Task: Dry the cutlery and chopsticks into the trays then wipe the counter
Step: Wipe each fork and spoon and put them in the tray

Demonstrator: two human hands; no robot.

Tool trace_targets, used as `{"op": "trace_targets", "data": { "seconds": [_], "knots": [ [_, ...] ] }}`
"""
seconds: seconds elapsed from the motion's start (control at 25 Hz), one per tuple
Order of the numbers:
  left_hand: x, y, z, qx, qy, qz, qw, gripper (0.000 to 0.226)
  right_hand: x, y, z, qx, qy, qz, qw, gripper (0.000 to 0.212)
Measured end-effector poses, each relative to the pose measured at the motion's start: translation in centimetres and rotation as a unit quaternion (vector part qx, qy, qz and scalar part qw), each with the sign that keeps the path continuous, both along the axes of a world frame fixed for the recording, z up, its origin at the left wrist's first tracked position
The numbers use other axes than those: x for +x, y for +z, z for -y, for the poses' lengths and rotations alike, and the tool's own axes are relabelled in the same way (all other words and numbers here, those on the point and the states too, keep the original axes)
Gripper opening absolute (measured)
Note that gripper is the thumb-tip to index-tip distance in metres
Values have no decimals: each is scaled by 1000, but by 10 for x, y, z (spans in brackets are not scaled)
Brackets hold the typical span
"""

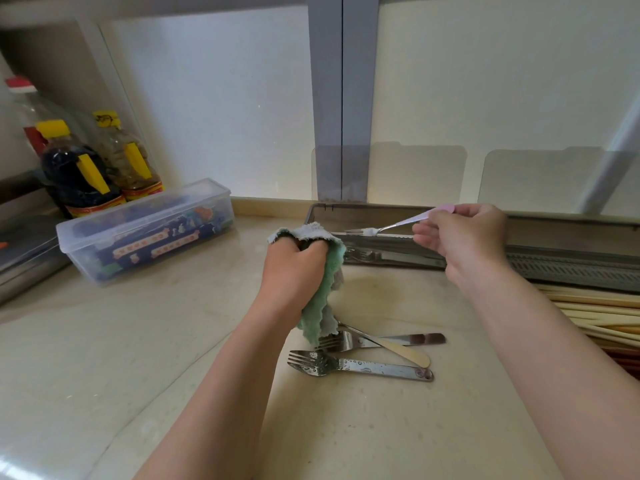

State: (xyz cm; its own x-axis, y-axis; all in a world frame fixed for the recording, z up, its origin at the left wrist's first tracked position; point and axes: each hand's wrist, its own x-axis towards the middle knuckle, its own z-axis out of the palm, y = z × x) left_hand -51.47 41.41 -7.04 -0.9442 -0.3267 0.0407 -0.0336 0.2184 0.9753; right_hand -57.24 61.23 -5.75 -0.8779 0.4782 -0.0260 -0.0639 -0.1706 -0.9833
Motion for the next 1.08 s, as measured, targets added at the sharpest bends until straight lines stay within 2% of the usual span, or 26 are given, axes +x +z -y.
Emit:
{"op": "trace_targets", "data": {
  "seconds": [0.12,0.2,0.28,0.36,0.44,0.56,0.68,0.76,0.8,0.84,0.92,0.96,1.0,1.08],
  "knots": [
    [0,1,0,12,8,3,1000,23,1,-4,2,39,10,38,998,7],
    [1,1,-1,12,7,3,1000,22,3,-2,1,76,9,64,995,14],
    [1,1,-2,10,7,5,1000,22,4,-1,0,141,8,85,986,26],
    [0,0,-2,2,4,5,1000,25,6,2,-1,223,12,95,970,28],
    [0,0,-3,-3,-3,5,1000,27,9,5,-2,319,32,99,942,26],
    [3,1,-5,14,-10,-4,1000,28,14,11,-4,448,76,119,883,19],
    [6,4,-6,30,-8,-16,999,20,17,18,-4,533,95,87,836,17],
    [7,6,-7,36,-8,-28,999,14,27,27,0,556,183,53,809,11],
    [8,6,-7,39,-6,-32,999,13,33,32,3,563,266,55,781,5],
    [8,6,-7,41,-3,-34,999,13,39,36,9,571,358,76,735,6],
    [8,6,-7,40,1,-38,998,12,50,35,22,598,491,150,615,16],
    [7,6,-7,39,2,-42,998,12,53,31,28,624,513,176,562,22],
    [7,6,-8,38,2,-44,998,12,55,26,33,654,514,186,524,28],
    [8,6,-9,38,-2,-50,998,14,57,18,40,696,493,173,492,32]
  ]
}}
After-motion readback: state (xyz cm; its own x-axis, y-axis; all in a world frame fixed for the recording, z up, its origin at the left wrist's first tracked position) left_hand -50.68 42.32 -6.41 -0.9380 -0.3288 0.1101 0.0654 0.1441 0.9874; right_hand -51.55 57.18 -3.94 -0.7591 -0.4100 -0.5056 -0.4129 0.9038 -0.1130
